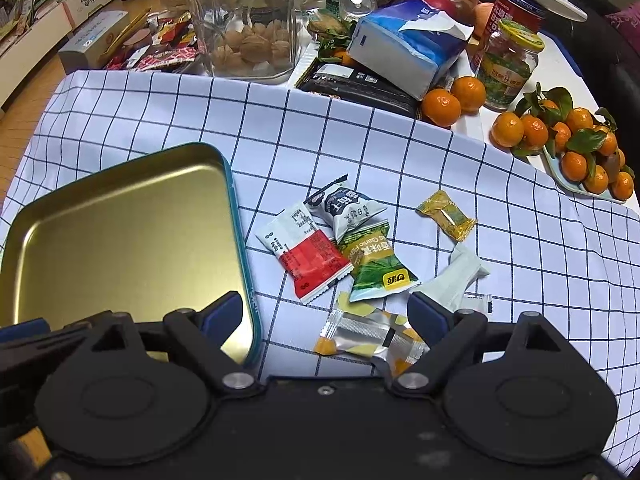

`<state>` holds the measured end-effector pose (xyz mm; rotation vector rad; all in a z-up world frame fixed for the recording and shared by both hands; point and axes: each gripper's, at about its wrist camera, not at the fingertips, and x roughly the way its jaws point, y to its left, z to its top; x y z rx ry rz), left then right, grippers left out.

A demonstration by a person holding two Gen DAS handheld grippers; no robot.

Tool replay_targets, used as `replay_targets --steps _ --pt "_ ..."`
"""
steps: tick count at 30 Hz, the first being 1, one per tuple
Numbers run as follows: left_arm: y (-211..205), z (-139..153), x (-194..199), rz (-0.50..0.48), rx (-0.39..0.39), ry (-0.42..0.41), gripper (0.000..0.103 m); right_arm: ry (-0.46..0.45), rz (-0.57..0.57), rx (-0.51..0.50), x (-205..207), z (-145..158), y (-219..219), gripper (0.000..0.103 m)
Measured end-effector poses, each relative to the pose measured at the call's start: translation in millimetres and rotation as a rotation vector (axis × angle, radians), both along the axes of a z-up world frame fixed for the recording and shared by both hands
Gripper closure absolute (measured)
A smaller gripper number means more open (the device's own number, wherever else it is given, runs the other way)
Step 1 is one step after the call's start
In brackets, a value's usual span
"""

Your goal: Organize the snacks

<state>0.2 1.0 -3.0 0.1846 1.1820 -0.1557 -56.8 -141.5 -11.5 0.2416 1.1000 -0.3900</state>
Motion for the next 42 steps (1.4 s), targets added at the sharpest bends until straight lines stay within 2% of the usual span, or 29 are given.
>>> replay_targets --steps 8,16,21,26,34,38,42 --pt "-17.3 4.6 -9.5 -0.072 -0.024 -0.011 0.041 -0.046 -0.067 0.06 -22.2 7.7 -33.1 0.009" --pt "-44.3 6.8 -33.6 -0.173 -0.029 -0.042 0.043 -0.021 -0.128 0.095 -53.3 2.5 -64.6 0.01" --pt "-59.3 -1.5 -47.1 -0.257 -0.03 0.009 0.044 0.008 -0.11 0.098 -76.9 -4.3 -76.8 0.011" --pt "-72.8 -7.6 -61.0 -0.32 -0.024 0.051 0.043 0.046 -0.138 0.186 -106.2 -13.4 -97.2 0.013" --pt "-87.0 -9.6 -81.2 -0.363 -0.002 0.06 0.044 0.076 -0.15 0.215 -140.9 -17.4 -105.1 0.013" --pt "-86.6 -13.6 -84.5 -0.352 0.012 0.069 0.044 0.085 -0.159 0.285 -153.1 -22.7 -106.4 0.017" --pt "-83.9 -15.2 -84.3 -0.335 0.02 0.069 0.044 0.118 -0.149 0.278 -155.6 -29.3 -104.9 0.021"
